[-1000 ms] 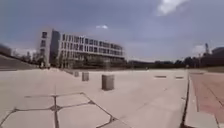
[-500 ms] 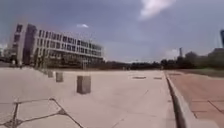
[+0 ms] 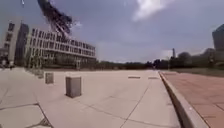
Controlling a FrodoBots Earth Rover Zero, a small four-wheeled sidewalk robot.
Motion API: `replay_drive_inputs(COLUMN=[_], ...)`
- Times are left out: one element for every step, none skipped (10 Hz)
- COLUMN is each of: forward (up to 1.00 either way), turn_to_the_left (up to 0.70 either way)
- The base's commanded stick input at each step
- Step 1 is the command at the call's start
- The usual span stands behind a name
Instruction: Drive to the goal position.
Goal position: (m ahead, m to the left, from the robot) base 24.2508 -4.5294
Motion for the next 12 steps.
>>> replay_drive_inputs(forward=[0.0, 0.0, 0.7, 0.7, 0.7, 0.7, 0.7, 0.7, 0.7, 0.7, 0.7, 0.7], turn_to_the_left=[0.0, 0.0, 0.0, 0.0, 0.0, 0.0, 0.0, 0.0, 0.0, 0.0, 0.0, 0.0])
